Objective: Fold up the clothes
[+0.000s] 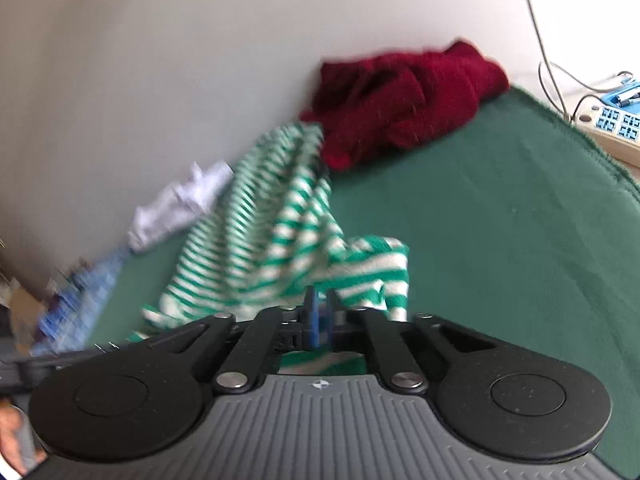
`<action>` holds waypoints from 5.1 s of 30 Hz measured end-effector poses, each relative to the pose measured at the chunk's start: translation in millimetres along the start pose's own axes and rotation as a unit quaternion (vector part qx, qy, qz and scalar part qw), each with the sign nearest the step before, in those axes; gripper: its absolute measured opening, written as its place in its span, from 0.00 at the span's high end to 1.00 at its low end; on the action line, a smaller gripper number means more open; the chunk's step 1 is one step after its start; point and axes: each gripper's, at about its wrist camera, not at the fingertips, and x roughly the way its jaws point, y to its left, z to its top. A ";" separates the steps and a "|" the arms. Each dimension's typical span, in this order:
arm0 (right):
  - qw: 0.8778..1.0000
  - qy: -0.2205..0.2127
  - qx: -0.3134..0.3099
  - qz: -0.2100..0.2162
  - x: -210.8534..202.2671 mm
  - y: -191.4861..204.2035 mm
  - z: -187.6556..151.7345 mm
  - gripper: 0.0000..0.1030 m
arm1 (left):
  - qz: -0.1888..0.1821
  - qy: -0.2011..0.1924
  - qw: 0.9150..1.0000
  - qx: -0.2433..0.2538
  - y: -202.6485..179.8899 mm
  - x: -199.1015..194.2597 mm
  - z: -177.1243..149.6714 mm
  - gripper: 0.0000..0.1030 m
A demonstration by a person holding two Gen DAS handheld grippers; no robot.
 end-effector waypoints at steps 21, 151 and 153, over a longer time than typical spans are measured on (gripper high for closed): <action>0.979 0.127 -0.156 -0.042 47.9 91.9 224.8 0.54 | -0.034 -0.058 0.983 0.171 -49.5 -13.1 103.0 0.19; 0.987 0.026 0.147 -0.060 -54.5 34.9 -19.8 0.57 | -0.052 -0.034 0.951 0.304 -124.6 -64.6 -73.2 0.34; 0.985 0.034 0.159 -0.052 -44.6 32.8 -16.1 0.86 | -0.039 -0.050 0.945 0.322 -138.8 -66.0 -72.0 0.35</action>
